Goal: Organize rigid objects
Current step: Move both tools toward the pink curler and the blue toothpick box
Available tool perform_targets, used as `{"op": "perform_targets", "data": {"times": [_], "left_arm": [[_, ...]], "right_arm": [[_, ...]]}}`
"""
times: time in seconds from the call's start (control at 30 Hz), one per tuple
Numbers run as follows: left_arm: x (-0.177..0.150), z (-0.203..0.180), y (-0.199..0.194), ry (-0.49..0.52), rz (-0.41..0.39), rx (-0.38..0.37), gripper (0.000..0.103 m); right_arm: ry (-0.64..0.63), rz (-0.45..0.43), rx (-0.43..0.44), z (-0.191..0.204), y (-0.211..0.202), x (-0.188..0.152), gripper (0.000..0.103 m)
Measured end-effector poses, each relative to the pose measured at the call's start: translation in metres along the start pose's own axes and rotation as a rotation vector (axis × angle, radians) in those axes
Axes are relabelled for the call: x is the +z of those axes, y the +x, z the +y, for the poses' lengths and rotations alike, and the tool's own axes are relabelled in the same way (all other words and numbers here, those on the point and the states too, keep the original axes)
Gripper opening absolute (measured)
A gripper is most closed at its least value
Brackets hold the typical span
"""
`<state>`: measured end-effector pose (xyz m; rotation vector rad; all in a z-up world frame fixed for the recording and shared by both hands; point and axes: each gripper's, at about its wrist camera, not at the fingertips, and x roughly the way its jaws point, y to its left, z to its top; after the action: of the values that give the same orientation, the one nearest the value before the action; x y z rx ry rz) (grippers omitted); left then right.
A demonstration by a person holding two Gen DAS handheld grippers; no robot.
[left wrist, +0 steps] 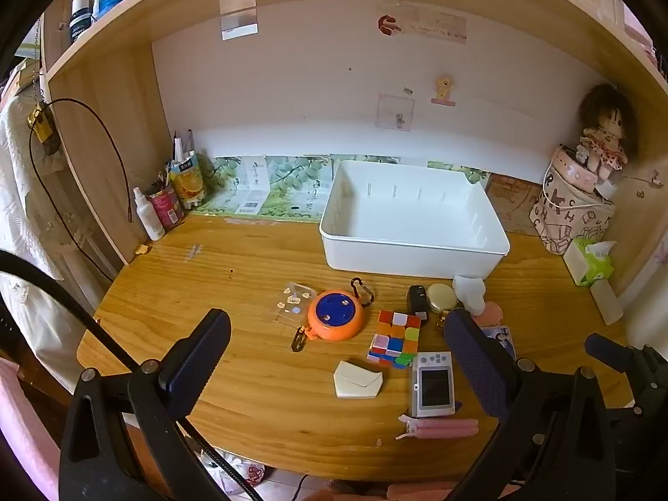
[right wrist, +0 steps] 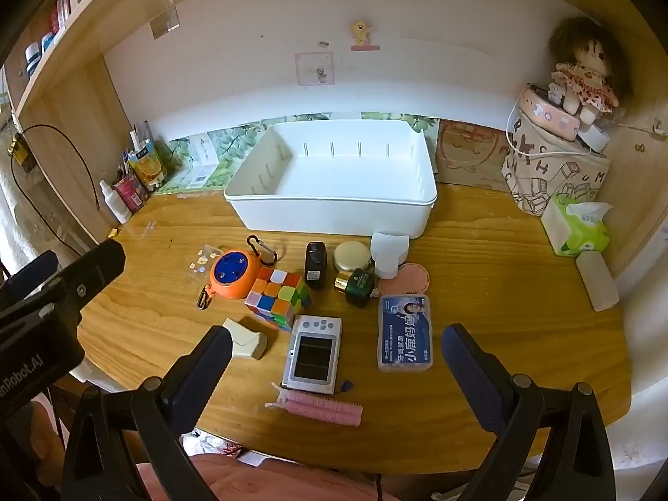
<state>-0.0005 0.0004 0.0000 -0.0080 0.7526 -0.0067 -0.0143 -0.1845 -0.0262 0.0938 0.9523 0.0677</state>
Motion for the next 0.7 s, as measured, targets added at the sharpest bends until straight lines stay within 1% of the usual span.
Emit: {"op": "perform_targets", "data": {"times": [0.1,0.27,0.3,0.37,0.5,0.57,0.7], "left_arm": [[0.000,0.000,0.000,0.005,0.007,0.006,0.102],[0.001,0.002,0.001,0.002,0.016,0.006,0.102],[-0.004,0.005,-0.007,0.011,0.006,0.020,0.102],[-0.006,0.006,-0.011,0.010,0.003,0.026,0.102],[-0.011,0.008,-0.019,0.022,0.009,0.020,0.102],[-0.005,0.012,-0.007,0.031,0.025,0.002,0.102],[-0.007,0.017,-0.009,0.042,0.013,-0.014,0.102]], "right_arm": [[-0.010,0.002,-0.013,0.001,-0.001,0.000,0.101],[0.003,0.005,-0.006,0.000,-0.003,-0.002,0.101],[0.007,0.005,-0.006,0.001,-0.005,-0.001,0.101],[0.015,0.005,-0.007,-0.003,-0.005,0.001,0.101],[0.026,0.004,-0.009,0.003,-0.010,-0.004,0.101],[0.030,0.004,-0.009,0.005,-0.012,-0.006,0.101],[0.036,0.001,-0.011,0.011,-0.015,-0.008,0.101]]}}
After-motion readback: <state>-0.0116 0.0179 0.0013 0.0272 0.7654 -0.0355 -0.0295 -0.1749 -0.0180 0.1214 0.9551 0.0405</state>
